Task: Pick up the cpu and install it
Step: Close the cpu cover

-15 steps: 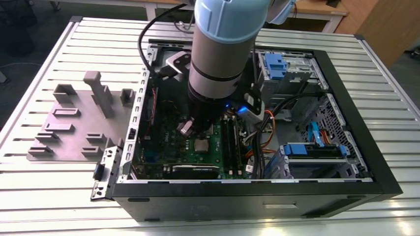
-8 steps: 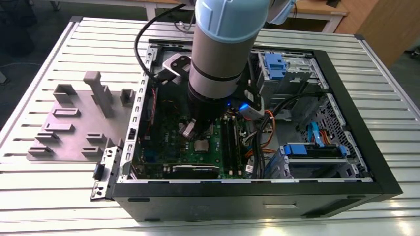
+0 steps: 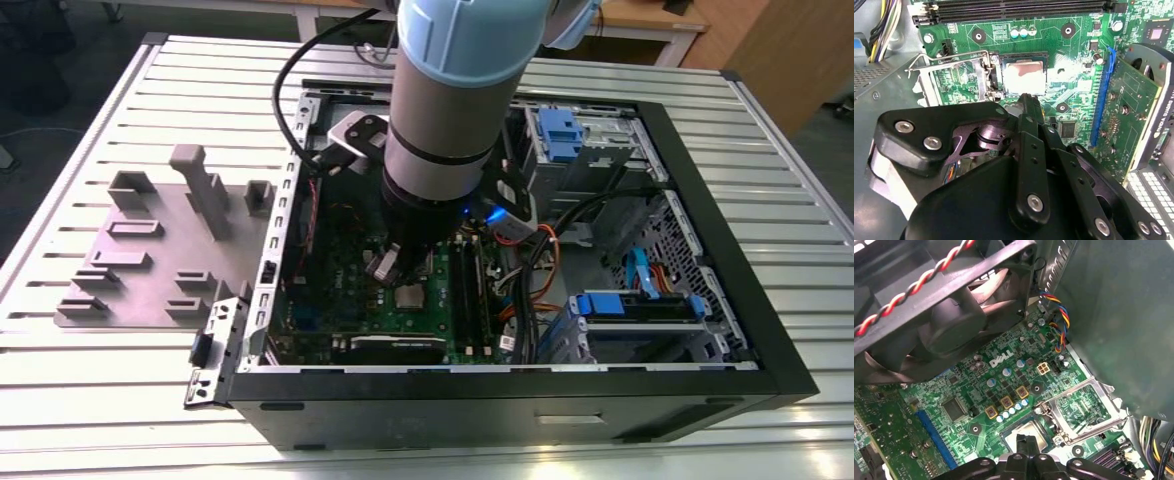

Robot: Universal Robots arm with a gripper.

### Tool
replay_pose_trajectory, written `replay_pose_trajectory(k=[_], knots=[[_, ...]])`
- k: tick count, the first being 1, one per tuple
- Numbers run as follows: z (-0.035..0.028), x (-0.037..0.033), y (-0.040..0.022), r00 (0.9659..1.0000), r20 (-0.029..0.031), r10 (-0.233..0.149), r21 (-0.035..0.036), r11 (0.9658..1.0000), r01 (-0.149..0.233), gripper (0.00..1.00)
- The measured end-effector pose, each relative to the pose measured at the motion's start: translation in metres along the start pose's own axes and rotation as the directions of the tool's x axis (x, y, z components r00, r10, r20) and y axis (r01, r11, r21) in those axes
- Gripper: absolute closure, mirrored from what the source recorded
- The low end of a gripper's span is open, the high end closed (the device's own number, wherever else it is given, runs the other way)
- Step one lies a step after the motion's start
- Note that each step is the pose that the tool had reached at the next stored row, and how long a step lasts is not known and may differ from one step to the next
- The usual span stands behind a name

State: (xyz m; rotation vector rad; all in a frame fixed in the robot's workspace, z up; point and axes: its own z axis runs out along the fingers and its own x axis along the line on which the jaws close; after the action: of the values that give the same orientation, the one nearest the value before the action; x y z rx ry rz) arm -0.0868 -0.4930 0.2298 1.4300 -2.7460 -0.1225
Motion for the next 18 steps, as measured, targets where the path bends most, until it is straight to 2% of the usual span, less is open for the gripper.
replay_pose_trajectory(k=[12, 15, 18], knots=[[0.0, 0.0, 0.0, 1.0, -0.0003, -0.003, 0.0, 1.0, 0.003, 0.89], [0.0001, 0.0, 0.0, 0.9991, -0.0036, -0.042, -0.0001, 0.9991, 0.042, 0.89], [0.0002, 0.0, 0.0, 0.9954, -0.0087, -0.096, -0.0003, 0.9954, 0.096, 0.89]])
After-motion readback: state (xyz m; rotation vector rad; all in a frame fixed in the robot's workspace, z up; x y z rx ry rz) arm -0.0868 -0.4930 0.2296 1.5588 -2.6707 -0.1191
